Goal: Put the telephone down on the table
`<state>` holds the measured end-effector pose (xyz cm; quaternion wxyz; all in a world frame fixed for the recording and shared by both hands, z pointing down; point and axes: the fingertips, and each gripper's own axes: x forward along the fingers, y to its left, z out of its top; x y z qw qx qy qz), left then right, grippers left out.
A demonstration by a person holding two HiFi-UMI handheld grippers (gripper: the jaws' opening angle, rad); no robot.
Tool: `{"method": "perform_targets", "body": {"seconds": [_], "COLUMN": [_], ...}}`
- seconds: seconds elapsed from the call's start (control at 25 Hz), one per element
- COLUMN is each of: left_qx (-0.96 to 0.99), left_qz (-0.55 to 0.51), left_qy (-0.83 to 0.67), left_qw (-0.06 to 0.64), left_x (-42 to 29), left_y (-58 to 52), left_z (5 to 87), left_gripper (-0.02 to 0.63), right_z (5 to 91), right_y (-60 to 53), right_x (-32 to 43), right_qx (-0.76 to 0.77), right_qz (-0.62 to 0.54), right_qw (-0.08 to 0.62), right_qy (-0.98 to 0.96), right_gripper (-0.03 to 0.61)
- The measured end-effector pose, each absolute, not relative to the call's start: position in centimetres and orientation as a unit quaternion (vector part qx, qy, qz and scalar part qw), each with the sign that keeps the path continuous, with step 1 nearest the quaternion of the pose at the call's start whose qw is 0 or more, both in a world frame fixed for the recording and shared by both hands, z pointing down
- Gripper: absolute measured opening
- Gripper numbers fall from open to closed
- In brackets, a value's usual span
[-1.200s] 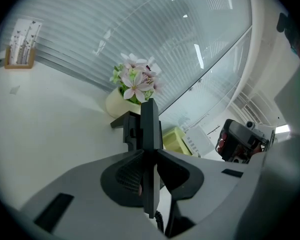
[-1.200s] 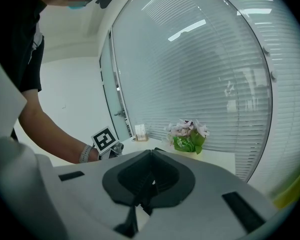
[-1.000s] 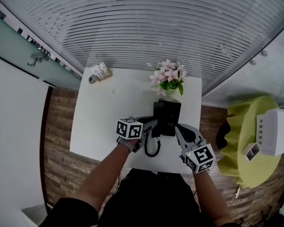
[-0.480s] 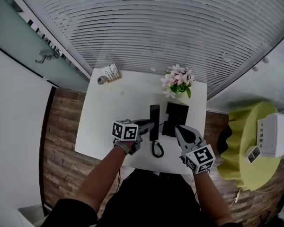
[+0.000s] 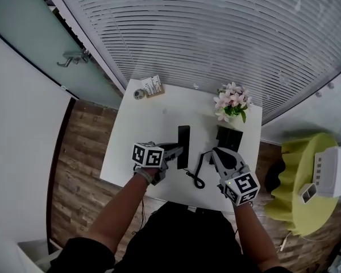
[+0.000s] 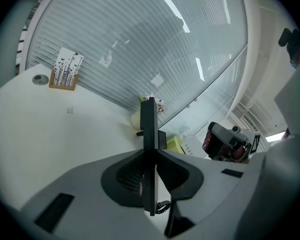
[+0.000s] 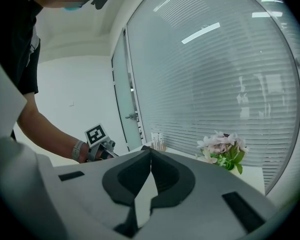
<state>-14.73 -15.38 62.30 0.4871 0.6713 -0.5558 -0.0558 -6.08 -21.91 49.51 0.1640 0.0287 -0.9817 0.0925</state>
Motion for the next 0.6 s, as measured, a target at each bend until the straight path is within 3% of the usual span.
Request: {"method": "perform_targets", "body": {"seconds": [0.6], "left_qx": [0.643], "left_qz": [-0.020], "left_qy": [-0.587], "left_qw": [0.491], "left_x": [-23.0], "left_y": [-9.1], "left_z": [62.9], "left_gripper": [0.078], "right_z": [51.2], "right_y": [-17.6], "right_x": [-12.7], "right_qx": [-0.012], "right_qz": [0.100], "right_qw": [0.174], "right_qy": [-0.980], "right_gripper": [0.021]}}
